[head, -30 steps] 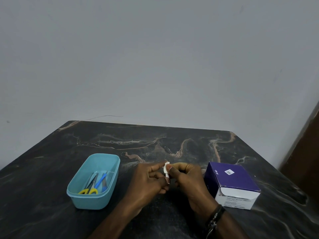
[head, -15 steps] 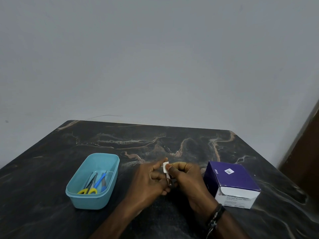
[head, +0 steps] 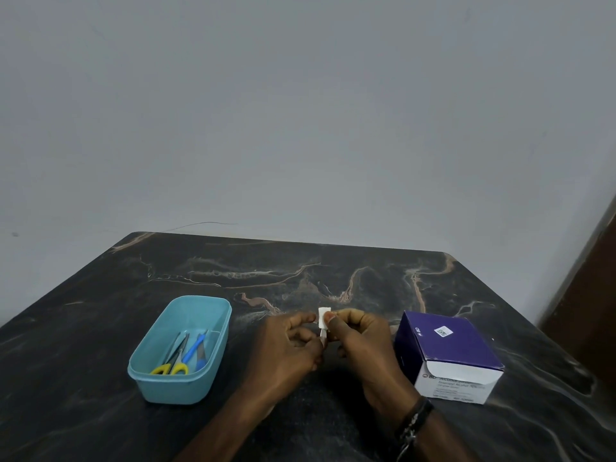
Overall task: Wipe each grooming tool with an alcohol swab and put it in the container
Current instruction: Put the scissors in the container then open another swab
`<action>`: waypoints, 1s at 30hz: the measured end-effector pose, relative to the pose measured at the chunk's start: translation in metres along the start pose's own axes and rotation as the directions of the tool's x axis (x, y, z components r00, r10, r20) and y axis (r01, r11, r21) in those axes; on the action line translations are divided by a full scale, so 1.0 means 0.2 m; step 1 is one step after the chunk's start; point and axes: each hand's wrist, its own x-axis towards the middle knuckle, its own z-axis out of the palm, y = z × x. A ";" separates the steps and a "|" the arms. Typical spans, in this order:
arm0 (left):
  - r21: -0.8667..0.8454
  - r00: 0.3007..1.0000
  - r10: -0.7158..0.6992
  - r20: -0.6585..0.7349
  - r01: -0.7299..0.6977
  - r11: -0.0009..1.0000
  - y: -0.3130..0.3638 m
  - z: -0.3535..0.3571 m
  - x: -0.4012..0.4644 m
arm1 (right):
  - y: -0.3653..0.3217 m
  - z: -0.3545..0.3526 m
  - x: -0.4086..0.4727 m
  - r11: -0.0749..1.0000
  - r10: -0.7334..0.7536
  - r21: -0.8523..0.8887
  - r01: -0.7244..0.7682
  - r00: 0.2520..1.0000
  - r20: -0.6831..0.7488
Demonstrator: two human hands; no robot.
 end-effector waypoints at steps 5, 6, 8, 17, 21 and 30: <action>-0.001 1.000 0.011 0.011 -0.011 1.000 0.01 0.00 0.00 | 0.00 0.00 0.00 1.000 -0.009 0.000 0.009 1.000 0.000; -0.005 1.000 0.001 -0.009 -0.001 1.000 0.00 0.00 0.00 | 0.00 0.00 0.00 1.000 -0.007 -0.001 0.007 1.000 -0.002; -0.022 0.999 -0.021 -0.050 0.020 1.000 0.00 -0.01 0.00 | 0.00 0.00 0.00 1.000 -0.004 -0.005 0.004 1.000 -0.011; -0.003 0.992 -0.006 -0.124 0.006 1.000 0.01 -0.02 0.01 | -0.01 0.01 0.00 0.999 0.036 0.000 -0.036 0.999 -0.018; -0.025 0.989 -0.011 -0.144 0.008 1.000 0.01 -0.01 0.01 | -0.02 0.01 0.00 0.999 0.040 -0.016 -0.040 0.999 -0.020; -0.135 0.992 -0.022 -0.121 0.005 0.991 0.00 -0.02 0.01 | -0.02 0.00 -0.01 0.999 0.040 -0.019 -0.041 0.999 -0.021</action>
